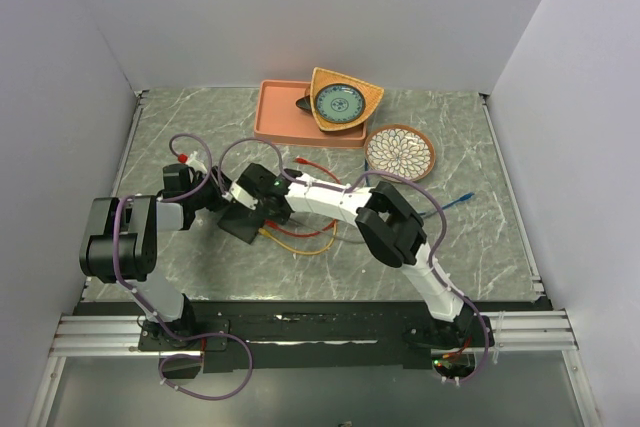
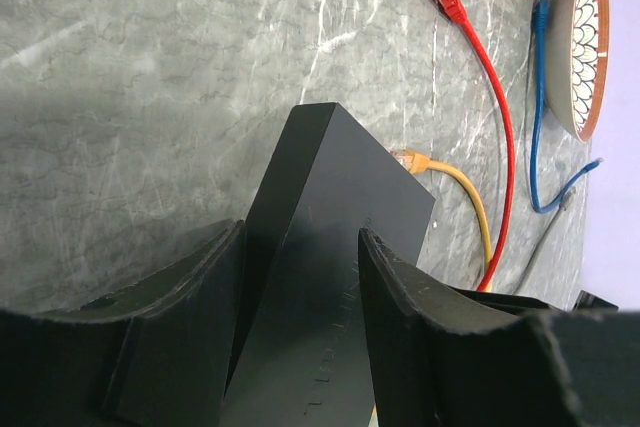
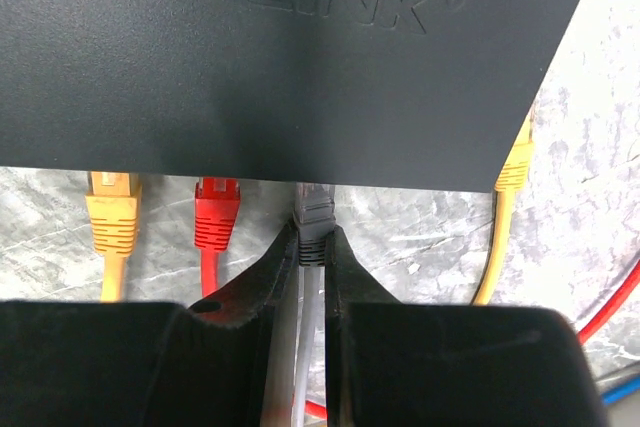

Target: Insert the plug into the switch port

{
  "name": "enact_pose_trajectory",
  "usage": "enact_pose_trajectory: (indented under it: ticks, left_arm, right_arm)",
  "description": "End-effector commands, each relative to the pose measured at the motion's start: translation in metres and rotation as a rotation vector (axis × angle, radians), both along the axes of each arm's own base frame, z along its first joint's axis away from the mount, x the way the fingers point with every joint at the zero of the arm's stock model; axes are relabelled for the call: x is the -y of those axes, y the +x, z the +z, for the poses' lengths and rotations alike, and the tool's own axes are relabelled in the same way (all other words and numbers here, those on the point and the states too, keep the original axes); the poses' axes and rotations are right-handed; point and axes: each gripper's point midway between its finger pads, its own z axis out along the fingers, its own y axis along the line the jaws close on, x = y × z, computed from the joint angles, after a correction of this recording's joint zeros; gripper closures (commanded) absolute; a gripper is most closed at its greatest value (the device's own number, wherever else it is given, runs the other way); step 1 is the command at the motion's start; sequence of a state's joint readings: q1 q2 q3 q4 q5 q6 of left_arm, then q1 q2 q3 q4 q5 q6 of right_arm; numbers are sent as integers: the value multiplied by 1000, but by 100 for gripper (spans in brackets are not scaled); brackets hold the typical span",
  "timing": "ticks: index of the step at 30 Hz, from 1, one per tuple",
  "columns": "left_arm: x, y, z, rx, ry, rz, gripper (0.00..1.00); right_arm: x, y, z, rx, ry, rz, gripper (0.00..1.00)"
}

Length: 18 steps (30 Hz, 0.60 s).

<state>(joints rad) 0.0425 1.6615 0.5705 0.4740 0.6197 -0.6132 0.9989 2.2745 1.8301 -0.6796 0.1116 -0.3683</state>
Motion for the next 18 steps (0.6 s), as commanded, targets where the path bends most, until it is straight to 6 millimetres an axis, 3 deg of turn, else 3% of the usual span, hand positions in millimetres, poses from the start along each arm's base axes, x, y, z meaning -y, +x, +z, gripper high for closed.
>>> enact_pose_trajectory:
  ticks: [1,11,18]
  left_arm:
    - [32,-23,13,-30,-113,-144,48]
    - [28,-20,14,-24,-80,-121,45]
    - [13,-10,6,-64,-14,-19,43]
  right_arm:
    - [-63,11,18,70,177,92,100]
    - [-70,10,37,85,252,100,100]
    - [-33,7,43,112,177,1,100]
